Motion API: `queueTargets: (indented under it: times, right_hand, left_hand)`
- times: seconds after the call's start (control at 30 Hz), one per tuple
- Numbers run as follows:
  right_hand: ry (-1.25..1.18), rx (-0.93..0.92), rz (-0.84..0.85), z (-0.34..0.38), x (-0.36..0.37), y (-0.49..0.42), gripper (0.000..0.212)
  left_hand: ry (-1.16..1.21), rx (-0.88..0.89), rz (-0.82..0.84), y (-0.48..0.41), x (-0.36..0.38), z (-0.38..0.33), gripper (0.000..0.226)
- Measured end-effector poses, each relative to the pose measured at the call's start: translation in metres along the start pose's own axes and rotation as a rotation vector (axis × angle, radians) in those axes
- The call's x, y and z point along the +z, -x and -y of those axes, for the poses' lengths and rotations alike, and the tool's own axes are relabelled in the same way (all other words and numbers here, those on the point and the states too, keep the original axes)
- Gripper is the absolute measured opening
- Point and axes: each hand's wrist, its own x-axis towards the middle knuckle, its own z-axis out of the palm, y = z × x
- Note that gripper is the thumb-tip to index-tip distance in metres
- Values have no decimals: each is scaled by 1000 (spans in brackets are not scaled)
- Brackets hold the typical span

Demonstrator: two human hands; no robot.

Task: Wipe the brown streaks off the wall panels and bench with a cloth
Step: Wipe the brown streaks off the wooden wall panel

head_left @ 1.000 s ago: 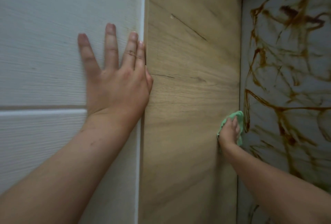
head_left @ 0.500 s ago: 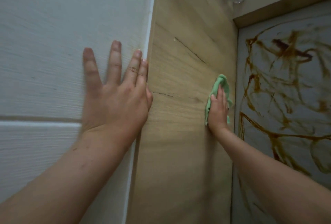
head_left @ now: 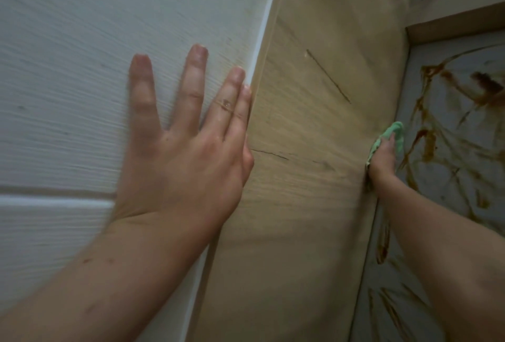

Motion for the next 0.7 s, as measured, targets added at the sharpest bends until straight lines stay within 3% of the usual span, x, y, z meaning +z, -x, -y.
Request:
queueTargets:
  times: [0.03, 0.1, 0.2, 0.33, 0.43, 0.53, 0.6, 0.7]
  right_hand:
    - [-31, 48, -21, 1, 2, -5, 101]
    - [-48, 22, -29, 19, 3, 8, 92]
    - [26, -269, 62, 100, 13, 79, 80]
    - [77, -627, 50, 178, 40, 166, 62]
    - [122, -946, 128, 197, 51, 228, 61]
    - [132, -1115, 180, 182, 44, 224, 59]
    - [156, -1086, 124, 164, 38, 193, 59]
    - [156, -688, 83, 128, 26, 140, 60]
  left_hand:
    - [-6, -2, -11, 0, 0, 0, 63]
    - [-19, 0, -22, 0, -1, -1, 63]
    - [-20, -6, -34, -1, -1, -1, 63]
    - [14, -3, -35, -2, -6, -2, 61]
    - [14, -1, -8, -4, -9, -5, 63]
    - [22, 2, -15, -4, -7, -6, 65]
    - [31, 0, -27, -4, -4, -6, 64]
    - [37, 0, -45, -4, 0, -6, 64]
